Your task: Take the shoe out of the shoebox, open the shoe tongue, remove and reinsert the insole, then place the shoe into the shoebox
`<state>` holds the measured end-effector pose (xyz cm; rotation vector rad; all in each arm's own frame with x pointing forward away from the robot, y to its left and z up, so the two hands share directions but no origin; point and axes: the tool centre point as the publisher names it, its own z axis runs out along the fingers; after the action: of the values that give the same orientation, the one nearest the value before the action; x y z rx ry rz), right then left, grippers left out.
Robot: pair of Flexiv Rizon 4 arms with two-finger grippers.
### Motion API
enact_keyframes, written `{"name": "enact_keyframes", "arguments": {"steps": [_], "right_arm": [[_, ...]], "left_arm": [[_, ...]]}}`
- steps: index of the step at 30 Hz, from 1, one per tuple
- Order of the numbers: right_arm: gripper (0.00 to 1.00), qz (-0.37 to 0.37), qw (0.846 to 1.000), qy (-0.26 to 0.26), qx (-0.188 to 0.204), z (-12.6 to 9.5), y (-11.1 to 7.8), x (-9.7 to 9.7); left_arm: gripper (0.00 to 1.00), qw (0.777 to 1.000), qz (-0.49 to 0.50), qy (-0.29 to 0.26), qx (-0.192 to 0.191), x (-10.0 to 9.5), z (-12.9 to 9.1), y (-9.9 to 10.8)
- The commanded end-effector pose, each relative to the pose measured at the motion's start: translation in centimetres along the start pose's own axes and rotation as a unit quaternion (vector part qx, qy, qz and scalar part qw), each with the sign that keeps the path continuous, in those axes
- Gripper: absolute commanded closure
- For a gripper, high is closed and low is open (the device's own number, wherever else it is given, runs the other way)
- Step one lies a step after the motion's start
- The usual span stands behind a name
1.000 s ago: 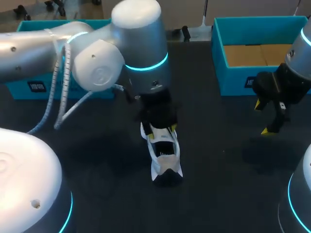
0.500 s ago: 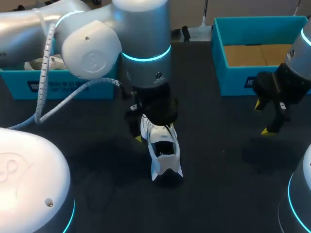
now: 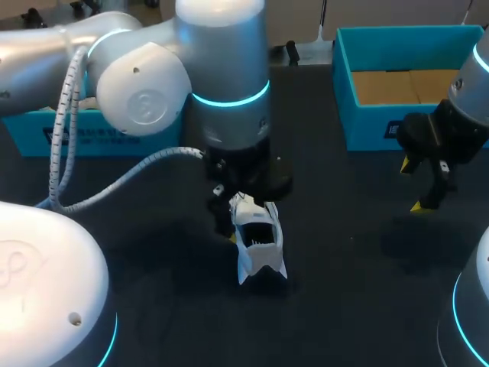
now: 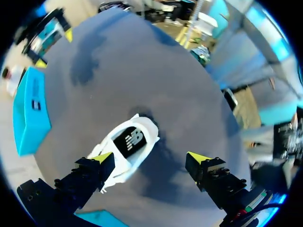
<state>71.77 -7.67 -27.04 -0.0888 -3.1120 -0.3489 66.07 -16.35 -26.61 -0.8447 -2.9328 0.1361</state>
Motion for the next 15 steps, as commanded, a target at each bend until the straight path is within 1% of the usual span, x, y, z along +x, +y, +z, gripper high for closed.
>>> {"name": "enact_keyframes", "arguments": {"steps": [1, 2, 5, 9, 11, 12, 13, 15], "right_arm": [[0.00, 0.000, 1.000, 0.000, 0.001, 0.0, 0.0, 0.1], [0.00, 0.000, 1.000, 0.000, 0.001, 0.0, 0.0, 0.1], [0.00, 0.000, 1.000, 0.000, 0.001, 0.0, 0.0, 0.1], [0.00, 0.000, 1.000, 0.000, 0.001, 0.0, 0.0, 0.1], [0.00, 0.000, 1.000, 0.000, 0.001, 0.0, 0.0, 0.1], [0.00, 0.000, 1.000, 0.000, 0.001, 0.0, 0.0, 0.1], [0.00, 0.000, 1.000, 0.000, 0.001, 0.0, 0.0, 0.1], [0.00, 0.000, 1.000, 0.000, 0.001, 0.0, 0.0, 0.1]], "left_arm": [[0.00, 0.968, -0.249, 0.002, -0.022, 0.3, 1.0, -1.0], [0.00, 0.963, -0.269, 0.004, -0.015, 0.6, 1.2, -1.1], [0.00, 0.952, -0.305, 0.002, -0.011, 0.7, 2.0, -1.4], [0.00, 0.948, -0.319, 0.006, -0.012, 0.6, 3.0, -1.7], [0.00, 0.941, -0.338, -0.001, -0.017, 0.7, 3.7, -1.9], [0.00, 0.941, -0.337, 0.000, -0.016, 0.8, 3.9, -2.0], [0.00, 0.936, -0.352, -0.007, -0.014, 0.8, 4.3, -2.0], [0.00, 0.939, -0.345, 0.000, -0.008, 0.8, 4.8, -2.2]]}}
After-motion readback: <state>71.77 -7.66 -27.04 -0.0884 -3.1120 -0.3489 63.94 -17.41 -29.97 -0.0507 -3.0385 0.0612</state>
